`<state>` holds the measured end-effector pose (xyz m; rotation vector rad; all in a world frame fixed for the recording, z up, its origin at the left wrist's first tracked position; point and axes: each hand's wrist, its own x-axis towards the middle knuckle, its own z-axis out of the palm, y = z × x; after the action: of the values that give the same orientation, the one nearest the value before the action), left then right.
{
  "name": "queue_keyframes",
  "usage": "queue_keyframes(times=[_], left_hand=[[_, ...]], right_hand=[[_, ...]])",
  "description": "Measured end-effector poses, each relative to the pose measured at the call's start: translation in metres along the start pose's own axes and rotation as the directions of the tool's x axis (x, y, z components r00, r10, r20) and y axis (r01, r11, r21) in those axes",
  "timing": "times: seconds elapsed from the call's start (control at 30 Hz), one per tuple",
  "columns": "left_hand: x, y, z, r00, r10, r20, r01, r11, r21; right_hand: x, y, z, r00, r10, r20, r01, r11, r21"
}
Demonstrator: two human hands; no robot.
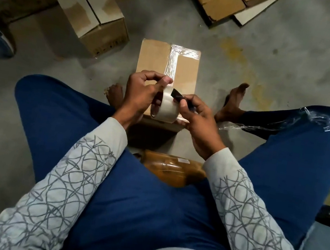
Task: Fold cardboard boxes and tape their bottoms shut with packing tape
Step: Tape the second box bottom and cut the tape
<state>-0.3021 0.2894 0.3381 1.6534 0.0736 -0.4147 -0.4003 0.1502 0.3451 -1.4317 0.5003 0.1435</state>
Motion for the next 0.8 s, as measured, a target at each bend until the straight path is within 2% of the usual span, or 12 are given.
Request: queue_keyframes(times=[0.03,0.1,0.17,0.27,0.33,0.4,0.47,0.67,0.8], left_hand=[[-0.002,0.002,0.003,1.0,-0.017,0.002,0.017,1.0,-0.017],[-0.003,0.006,0.006,0.999,-0.035,0.016,0.035,0.999,-0.015],[-0.001,0.01,0.003,0.999,-0.032,0.008,0.032,0.999,0.031],[0.009,0.019,-0.011,0.992,0.009,-0.123,0.0,0.997,0.077],[0.016,0.024,-0.028,0.986,-0.016,-0.167,0.012,1.0,-0.023],[0.02,0.028,-0.043,0.99,-0.037,-0.133,0.021,0.992,-0.121],[0.019,0.027,-0.045,0.995,-0.035,-0.089,0.022,0.989,-0.145],[0.008,0.004,-0.024,0.992,-0.005,-0.13,0.014,0.997,0.07],[0.007,-0.002,-0.018,0.997,0.02,-0.081,-0.008,0.989,0.149]], right_hand=[[-0.002,-0.003,0.001,0.996,0.053,0.069,-0.061,0.992,0.113],[-0.003,-0.004,0.002,0.993,0.036,0.111,-0.054,0.985,0.163],[-0.003,-0.001,0.0,0.997,-0.038,0.068,0.032,0.996,0.078],[-0.005,0.002,-0.007,0.992,-0.119,0.046,0.12,0.992,-0.043],[-0.007,0.005,-0.011,0.987,-0.138,0.084,0.145,0.986,-0.086],[-0.008,0.01,-0.013,0.984,-0.15,0.092,0.161,0.979,-0.125],[-0.009,0.012,-0.011,0.985,-0.154,0.083,0.164,0.979,-0.123],[-0.006,0.007,-0.01,0.954,-0.3,0.008,0.299,0.951,-0.077],[0.0,0.009,-0.017,0.919,-0.393,-0.027,0.383,0.909,-0.165]])
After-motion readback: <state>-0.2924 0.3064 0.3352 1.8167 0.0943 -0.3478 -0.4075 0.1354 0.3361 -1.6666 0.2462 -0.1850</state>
